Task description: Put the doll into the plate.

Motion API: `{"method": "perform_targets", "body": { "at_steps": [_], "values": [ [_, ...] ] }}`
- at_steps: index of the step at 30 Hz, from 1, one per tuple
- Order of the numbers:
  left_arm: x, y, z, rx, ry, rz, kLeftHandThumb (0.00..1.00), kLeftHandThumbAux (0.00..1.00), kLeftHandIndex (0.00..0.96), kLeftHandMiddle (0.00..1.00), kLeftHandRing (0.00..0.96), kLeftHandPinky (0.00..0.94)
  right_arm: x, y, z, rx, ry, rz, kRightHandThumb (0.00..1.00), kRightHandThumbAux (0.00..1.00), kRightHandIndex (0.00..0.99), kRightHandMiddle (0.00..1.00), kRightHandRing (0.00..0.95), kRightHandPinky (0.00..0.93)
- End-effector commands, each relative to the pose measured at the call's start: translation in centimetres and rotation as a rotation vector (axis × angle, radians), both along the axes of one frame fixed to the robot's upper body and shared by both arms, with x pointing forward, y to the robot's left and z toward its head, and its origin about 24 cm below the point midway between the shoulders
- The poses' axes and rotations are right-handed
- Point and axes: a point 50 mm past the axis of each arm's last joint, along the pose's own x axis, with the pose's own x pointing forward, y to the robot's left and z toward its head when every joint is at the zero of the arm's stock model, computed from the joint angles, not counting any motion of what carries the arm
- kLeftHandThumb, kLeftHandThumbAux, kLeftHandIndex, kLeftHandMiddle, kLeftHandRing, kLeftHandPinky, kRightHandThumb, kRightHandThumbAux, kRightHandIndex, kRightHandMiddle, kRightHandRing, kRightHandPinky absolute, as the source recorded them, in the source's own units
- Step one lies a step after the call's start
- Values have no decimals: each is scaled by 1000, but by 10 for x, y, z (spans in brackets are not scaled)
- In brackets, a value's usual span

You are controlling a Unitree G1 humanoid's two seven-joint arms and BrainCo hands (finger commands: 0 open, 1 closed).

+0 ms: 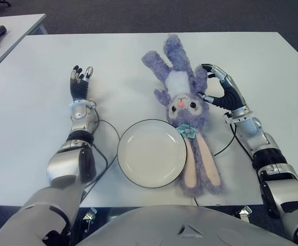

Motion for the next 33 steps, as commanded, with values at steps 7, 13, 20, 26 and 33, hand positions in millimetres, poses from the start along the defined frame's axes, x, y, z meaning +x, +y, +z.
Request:
{"method": "perform_targets", "body": {
  "at_steps": [7, 13, 20, 26, 33],
  "values": [
    [-79, -32, -107, -144, 494, -9, 0, 510, 33, 90, 68, 31, 7, 4, 4, -25, -65, -2, 329, 627, 114, 142, 182, 260],
    [-79, -32, -107, -144, 497, -12, 0, 511, 29, 88, 67, 32, 8, 2, 6, -34, -87, -15, 328, 629, 116, 140, 183, 257],
    [-80, -32, -107, -149, 492, -12, 0, 517, 26, 84, 66, 33, 10, -1, 10, -63, -141, -28, 283, 629, 126, 126, 197, 298],
    [-79, -32, -107, -151, 491, -13, 0, 508, 24, 86, 67, 29, 11, -5, 11, -94, -146, -40, 288, 622, 122, 119, 182, 260],
    [-79, -32, -107, -146, 498, -15, 0, 510, 20, 90, 69, 19, 15, -7, 18, -102, -183, -46, 250, 606, 92, 119, 166, 211]
  ]
}}
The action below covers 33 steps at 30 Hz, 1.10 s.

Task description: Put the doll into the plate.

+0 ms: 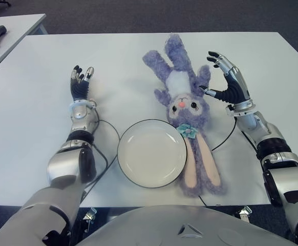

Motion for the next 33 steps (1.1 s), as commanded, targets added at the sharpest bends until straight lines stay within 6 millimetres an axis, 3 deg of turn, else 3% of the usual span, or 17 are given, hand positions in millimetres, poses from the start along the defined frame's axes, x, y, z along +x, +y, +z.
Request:
{"method": "perform_targets", "body": {
  "at_steps": [1, 15, 23, 25, 33],
  "values": [
    [-80, -31, -107, -152, 496, -7, 0, 510, 20, 90, 69, 20, 5, 1, 9, -27, -33, 18, 245, 605, 91, 119, 165, 208],
    [-80, -30, -107, -142, 504, -9, 0, 530, 30, 94, 76, 36, 7, 4, 13, 34, 18, 64, 147, 557, 64, 106, 130, 166],
    [-80, -29, -107, -140, 500, -9, 0, 521, 21, 90, 71, 25, 4, 15, 15, 103, 21, 129, 152, 561, 55, 101, 148, 270],
    [-80, -30, -107, -139, 497, -10, 0, 521, 21, 89, 70, 33, 4, 20, 15, 124, 23, 150, 138, 551, 58, 105, 143, 196],
    [-80, -30, -107, -143, 499, -8, 0, 523, 27, 96, 74, 27, 8, 31, 13, 134, 58, 183, 91, 538, 64, 114, 129, 170]
  ]
}}
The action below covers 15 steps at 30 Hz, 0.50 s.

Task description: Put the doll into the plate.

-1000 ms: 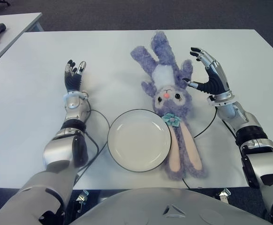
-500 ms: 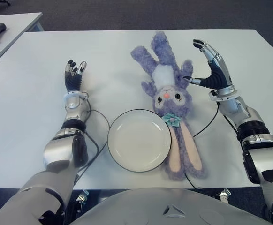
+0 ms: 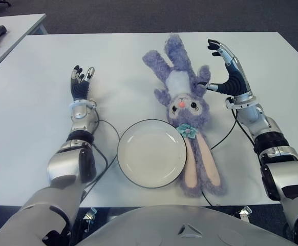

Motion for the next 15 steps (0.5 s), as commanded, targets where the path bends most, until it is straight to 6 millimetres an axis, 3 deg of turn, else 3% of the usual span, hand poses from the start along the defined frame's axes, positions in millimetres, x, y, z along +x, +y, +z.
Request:
{"method": "perform_targets", "body": {
  "at_steps": [1, 15],
  "values": [
    [-81, -29, -107, -148, 494, 3, 0, 523, 27, 96, 74, 27, 1, 13, -7, 10, 44, 49, 91, 538, 65, 115, 129, 171],
    [-81, -28, -108, -154, 498, 9, 0, 531, 36, 101, 80, 40, 4, 23, -17, 0, 100, 66, 151, 515, 63, 122, 163, 242]
  ]
}}
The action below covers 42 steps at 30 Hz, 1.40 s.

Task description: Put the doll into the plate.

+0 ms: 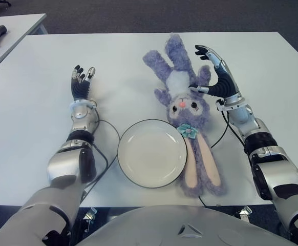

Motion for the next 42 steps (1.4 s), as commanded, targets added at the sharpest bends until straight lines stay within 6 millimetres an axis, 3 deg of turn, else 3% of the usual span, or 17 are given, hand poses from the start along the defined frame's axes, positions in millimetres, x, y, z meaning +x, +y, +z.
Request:
{"method": "perform_targets", "body": {
  "at_steps": [1, 22, 26, 34, 42],
  "values": [
    [-82, -28, -108, -153, 497, 10, 0, 531, 36, 101, 80, 40, 1, 9, -8, -21, 52, 30, 150, 511, 64, 123, 166, 245],
    [-81, -29, -108, -143, 501, 4, 0, 529, 29, 94, 74, 22, -4, 25, -23, 25, 77, 65, 190, 512, 77, 145, 182, 246],
    [-81, -29, -107, -142, 497, 5, 0, 532, 26, 93, 75, 32, -5, 26, -23, 47, 65, 64, 175, 503, 85, 149, 170, 184],
    [-81, -30, -107, -144, 491, 5, 0, 531, 28, 95, 77, 33, -1, 10, -17, 4, 45, 21, 131, 477, 90, 136, 139, 145],
    [-81, -29, -107, -150, 498, 7, 0, 533, 32, 97, 76, 28, 1, 2, -17, -38, 43, -18, 113, 481, 94, 144, 147, 168]
  ]
}}
